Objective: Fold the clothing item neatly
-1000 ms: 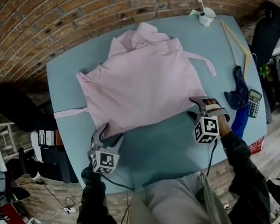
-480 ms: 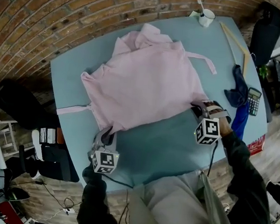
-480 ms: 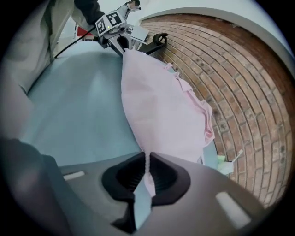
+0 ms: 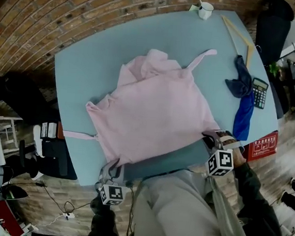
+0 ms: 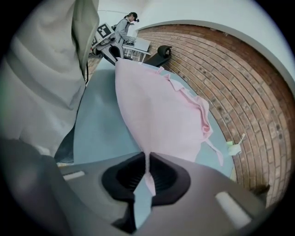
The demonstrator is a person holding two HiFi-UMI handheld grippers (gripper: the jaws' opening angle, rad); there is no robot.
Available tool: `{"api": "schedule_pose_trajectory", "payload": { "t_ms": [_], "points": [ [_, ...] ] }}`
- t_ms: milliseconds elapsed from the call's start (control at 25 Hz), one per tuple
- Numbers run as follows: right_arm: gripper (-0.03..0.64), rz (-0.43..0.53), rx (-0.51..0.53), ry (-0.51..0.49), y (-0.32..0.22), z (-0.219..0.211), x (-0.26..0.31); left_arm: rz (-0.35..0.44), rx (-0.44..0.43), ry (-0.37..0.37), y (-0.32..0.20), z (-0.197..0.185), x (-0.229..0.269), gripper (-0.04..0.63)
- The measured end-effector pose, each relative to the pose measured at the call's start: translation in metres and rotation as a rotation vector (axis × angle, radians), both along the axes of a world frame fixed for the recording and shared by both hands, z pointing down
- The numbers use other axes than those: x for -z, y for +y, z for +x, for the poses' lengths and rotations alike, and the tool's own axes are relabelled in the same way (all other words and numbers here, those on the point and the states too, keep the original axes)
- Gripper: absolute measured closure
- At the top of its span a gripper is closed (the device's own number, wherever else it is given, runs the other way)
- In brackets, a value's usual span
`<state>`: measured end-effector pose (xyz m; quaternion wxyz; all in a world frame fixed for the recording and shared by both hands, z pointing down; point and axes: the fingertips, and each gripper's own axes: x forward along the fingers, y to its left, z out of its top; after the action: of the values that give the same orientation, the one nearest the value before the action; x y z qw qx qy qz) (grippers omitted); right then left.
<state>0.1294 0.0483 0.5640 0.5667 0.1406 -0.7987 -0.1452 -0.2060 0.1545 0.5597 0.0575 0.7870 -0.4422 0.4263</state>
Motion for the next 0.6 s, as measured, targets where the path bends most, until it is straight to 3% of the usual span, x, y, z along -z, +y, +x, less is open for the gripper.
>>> {"api": "schedule_pose_trajectory", "payload": {
  "t_ms": [160,320,480,600],
  "points": [
    [0.586,0.038,0.012,-0.022,0.031,0.018,-0.006,0.009,0.040,0.014,0.030,0.018,-0.002,0.546],
    [0.567,0.112,-0.016,-0.075,0.038,0.023,-0.007,0.098,0.116,-0.014,0.032,0.019,-0.002,0.539],
    [0.517,0.115,-0.051,-0.069,0.046,0.037,-0.014,0.188,0.137,-0.106,0.038,0.019,-0.011,0.472],
    [0.516,0.142,-0.023,-0.031,0.046,0.048,-0.024,0.180,0.131,-0.159,0.037,0.017,-0.023,0.396]
  ]
}}
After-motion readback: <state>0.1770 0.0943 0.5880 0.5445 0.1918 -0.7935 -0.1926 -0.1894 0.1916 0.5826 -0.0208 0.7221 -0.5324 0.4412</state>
